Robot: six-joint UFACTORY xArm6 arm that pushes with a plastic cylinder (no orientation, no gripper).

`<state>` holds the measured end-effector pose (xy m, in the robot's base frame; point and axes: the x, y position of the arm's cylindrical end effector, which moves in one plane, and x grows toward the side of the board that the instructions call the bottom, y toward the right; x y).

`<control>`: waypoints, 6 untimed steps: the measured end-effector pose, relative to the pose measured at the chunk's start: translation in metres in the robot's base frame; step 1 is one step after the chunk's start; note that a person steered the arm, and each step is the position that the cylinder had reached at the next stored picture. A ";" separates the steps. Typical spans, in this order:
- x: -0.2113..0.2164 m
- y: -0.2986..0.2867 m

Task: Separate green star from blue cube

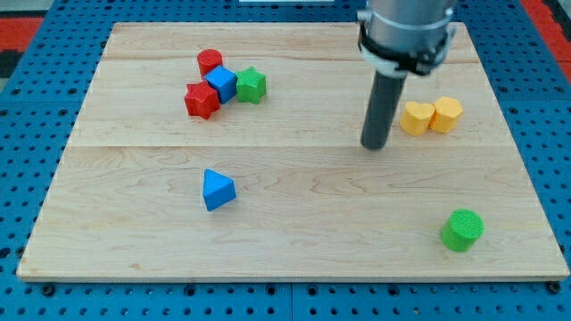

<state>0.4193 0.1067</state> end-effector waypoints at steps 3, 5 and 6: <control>-0.102 -0.089; -0.114 -0.168; -0.093 -0.168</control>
<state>0.3264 -0.0609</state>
